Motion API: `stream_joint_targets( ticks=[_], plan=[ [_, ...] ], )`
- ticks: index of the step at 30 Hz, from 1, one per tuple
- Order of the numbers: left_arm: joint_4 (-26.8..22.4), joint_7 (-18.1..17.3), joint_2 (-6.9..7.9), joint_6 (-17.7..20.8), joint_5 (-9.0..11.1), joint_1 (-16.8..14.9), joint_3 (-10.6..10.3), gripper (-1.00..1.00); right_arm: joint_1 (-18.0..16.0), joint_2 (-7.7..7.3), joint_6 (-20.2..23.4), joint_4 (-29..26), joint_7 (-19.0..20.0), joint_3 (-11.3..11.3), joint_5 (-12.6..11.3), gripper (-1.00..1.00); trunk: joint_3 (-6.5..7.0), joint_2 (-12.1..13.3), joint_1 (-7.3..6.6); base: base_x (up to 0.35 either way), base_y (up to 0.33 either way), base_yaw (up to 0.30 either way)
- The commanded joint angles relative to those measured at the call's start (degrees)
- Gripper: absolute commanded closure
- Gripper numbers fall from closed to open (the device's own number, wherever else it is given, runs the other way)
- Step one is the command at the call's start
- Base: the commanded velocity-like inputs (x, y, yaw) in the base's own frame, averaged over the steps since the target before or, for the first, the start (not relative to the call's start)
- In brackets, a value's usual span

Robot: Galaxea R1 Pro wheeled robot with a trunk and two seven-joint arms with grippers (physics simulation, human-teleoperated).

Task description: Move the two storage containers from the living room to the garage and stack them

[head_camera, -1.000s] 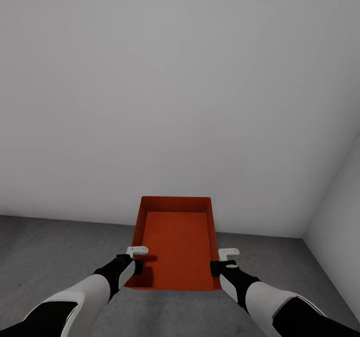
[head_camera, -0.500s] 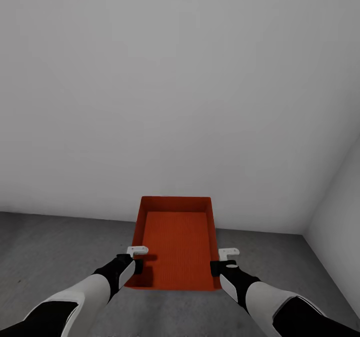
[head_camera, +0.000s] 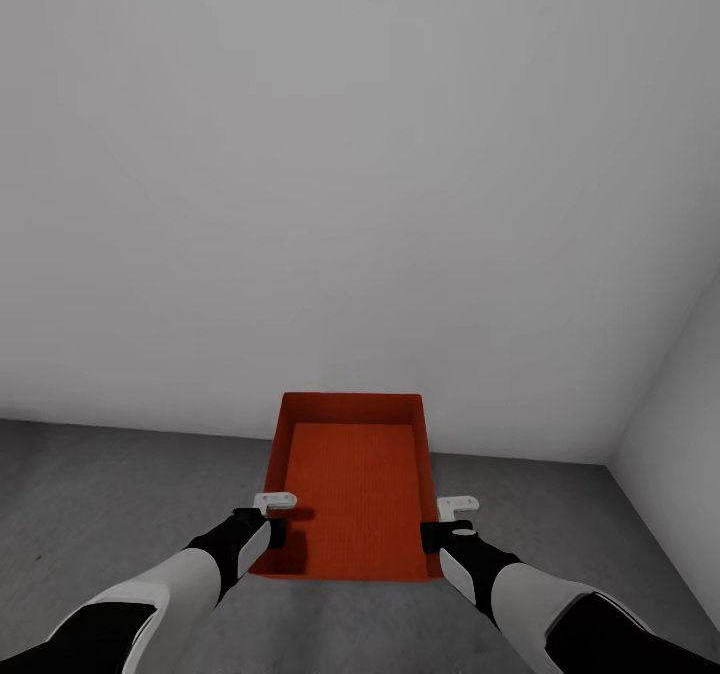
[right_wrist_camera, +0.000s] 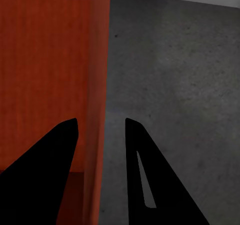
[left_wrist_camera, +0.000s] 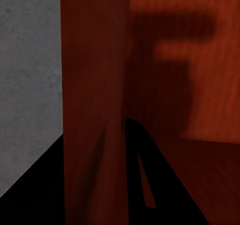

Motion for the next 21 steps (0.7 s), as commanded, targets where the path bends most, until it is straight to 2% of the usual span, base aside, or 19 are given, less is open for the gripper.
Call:
stream_joint_targets(
  ticks=[1,21],
  plan=[
    [-0.31,0.51,1.20,0.02,-1.48,-0.06,0.24,1.00,-0.01,-0.04,0.16,0.49,-0.32,0.53,-0.95,1.00,-0.34,-0.49,0.24,0.000,0.000,-0.056],
    [-0.15,0.67,1.13,0.02,-1.48,-0.05,0.24,1.00,-0.01,-0.01,0.18,0.49,-0.32,0.53,-0.96,1.00,-5.68,-8.52,4.63,0.000,0.000,-0.077]
  ],
)
